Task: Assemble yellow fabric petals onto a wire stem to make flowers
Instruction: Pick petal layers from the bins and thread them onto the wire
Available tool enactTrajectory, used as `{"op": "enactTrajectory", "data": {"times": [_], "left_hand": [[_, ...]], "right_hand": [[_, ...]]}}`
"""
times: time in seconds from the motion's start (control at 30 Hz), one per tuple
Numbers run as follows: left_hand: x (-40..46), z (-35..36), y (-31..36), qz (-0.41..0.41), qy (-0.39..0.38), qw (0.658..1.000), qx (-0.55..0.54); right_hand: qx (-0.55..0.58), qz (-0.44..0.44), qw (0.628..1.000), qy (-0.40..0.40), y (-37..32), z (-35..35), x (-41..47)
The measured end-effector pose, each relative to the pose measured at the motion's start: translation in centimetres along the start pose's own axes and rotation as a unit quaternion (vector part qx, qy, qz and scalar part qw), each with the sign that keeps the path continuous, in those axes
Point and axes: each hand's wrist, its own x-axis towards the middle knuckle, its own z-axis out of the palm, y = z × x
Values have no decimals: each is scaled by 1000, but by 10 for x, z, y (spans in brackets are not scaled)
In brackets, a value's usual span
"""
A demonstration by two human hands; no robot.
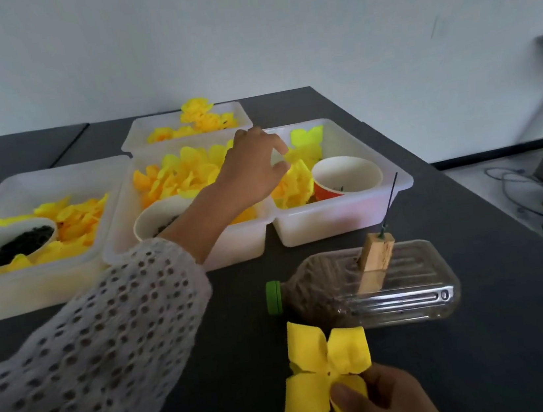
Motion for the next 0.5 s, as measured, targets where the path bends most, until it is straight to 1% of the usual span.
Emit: {"op": "enactTrajectory", "data": {"times": [0.1,0.17,0.2,0.23,0.3,0.37,0.4,0.43,0.47,0.5], "left_hand": [[-38,-25,8,62,29,996,-57],[-72,-42,24,116,11,986,-120],[-90,-49,32,138,-15,980,-144],[-107,-55,40,158,-53,974,-153],[-138,-62,53,181,-173,960,-124],[-158,-60,59,175,-313,931,-61],[-165,-56,61,151,-372,915,-43],[-171,-52,62,119,-407,905,-39],[-175,-48,63,99,-413,905,-37],[-178,-45,63,93,-402,910,-31]], "right_hand": [[13,9,1000,8,-2,5,-1],[15,9,1000,22,-3,8,1],[10,3,999,34,-3,10,2],[4,-6,999,44,-3,13,3],[19,-34,998,56,-5,20,1],[41,-65,995,64,-4,25,-1],[39,-84,994,65,-2,27,-1],[25,-104,992,69,1,28,-1],[11,-119,989,81,3,29,0],[-6,-135,986,95,5,29,1]]}}
